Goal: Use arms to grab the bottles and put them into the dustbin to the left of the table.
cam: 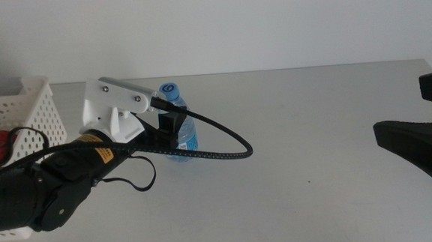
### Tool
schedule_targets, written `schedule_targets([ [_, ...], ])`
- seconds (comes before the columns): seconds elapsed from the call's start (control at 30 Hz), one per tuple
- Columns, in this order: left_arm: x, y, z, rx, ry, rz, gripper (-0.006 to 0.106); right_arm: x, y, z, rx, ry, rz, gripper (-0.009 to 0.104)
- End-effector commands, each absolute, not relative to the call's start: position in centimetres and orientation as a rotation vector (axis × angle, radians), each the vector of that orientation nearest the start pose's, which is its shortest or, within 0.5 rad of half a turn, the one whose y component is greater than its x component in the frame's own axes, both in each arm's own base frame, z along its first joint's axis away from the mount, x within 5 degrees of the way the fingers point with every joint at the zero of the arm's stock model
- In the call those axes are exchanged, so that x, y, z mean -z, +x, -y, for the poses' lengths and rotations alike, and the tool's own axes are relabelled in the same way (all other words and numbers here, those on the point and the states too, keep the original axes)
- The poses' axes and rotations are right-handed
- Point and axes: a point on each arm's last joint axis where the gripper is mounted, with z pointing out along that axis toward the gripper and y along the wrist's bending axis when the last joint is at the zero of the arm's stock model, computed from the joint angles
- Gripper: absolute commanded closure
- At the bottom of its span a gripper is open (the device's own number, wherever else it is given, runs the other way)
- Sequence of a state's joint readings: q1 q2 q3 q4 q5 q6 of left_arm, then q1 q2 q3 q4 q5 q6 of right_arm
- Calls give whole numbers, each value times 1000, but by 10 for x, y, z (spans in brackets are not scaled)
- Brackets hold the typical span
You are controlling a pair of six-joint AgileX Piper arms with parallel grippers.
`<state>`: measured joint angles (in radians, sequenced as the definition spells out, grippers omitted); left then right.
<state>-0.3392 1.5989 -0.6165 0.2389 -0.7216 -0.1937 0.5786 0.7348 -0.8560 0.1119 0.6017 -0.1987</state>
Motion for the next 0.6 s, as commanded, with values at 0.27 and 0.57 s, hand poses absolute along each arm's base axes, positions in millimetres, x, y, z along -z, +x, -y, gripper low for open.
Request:
schedule_targets([
  [0.27,-184,333,131,482,347,-1609,7,-397,115,-81,-377,-669,-1748,31],
  [0.57,-163,359,139,450,356,-1642,12,-397,115,-81,-377,-669,-1748,31],
])
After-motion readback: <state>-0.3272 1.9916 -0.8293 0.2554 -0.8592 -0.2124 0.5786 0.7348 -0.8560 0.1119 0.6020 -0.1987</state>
